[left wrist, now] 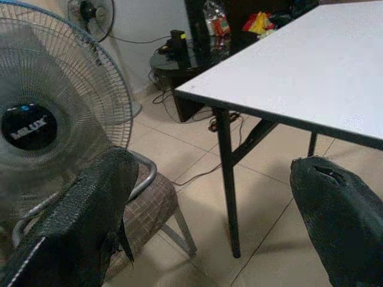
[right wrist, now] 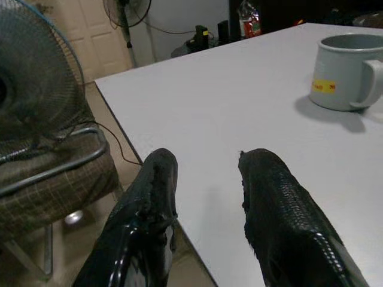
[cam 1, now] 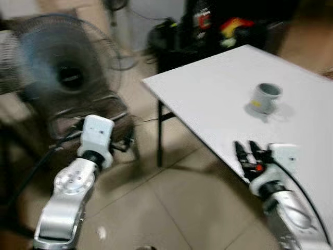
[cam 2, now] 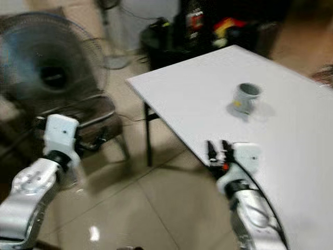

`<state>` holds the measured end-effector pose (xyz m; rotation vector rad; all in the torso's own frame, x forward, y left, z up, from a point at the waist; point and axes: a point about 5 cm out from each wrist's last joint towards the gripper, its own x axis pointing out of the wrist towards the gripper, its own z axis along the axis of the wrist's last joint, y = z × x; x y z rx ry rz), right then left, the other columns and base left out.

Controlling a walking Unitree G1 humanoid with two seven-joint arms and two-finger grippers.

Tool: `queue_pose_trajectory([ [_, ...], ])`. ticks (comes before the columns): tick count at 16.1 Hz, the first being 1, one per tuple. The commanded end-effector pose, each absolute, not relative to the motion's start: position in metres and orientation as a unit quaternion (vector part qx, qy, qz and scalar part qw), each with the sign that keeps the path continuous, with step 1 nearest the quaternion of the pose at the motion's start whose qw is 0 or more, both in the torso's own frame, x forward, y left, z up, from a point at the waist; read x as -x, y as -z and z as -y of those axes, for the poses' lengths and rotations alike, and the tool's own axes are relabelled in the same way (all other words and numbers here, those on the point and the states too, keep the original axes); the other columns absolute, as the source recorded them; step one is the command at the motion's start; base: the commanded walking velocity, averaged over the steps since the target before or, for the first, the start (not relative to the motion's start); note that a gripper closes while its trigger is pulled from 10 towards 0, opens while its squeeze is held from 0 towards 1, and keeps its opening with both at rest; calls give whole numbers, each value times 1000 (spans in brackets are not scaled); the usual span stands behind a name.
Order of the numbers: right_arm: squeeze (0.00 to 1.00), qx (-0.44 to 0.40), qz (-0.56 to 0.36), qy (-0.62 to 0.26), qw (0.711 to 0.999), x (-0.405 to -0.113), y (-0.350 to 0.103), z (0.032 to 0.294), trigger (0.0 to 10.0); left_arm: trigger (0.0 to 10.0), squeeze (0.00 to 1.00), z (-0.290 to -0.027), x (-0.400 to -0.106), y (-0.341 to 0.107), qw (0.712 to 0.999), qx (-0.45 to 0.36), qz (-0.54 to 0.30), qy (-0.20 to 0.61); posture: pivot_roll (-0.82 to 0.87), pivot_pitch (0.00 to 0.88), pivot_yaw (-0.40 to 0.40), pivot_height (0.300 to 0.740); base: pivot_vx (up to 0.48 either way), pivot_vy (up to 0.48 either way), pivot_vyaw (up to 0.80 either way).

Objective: Setting the table

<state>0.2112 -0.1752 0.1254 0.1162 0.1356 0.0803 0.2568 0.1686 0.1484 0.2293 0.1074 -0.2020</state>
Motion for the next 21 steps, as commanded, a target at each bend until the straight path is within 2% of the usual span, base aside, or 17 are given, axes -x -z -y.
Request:
queue_pose_trajectory([
  [1,0,-62,-64,-45,995,-213,-128,172,10000,10000,0,-171,-259,-152,987,-120,-47,94,12,0,12,740,0,0,800],
  [6,0,-63,-70,-47,994,-217,-127,171,10000,10000,0,-169,-259,-151,987,-116,-47,98,14,0,5,740,0,0,800],
  [21,0,-77,-89,-64,991,-222,-117,162,10000,10000,0,-175,-258,-156,985,-132,-48,101,56,0,8,740,0,321,0],
])
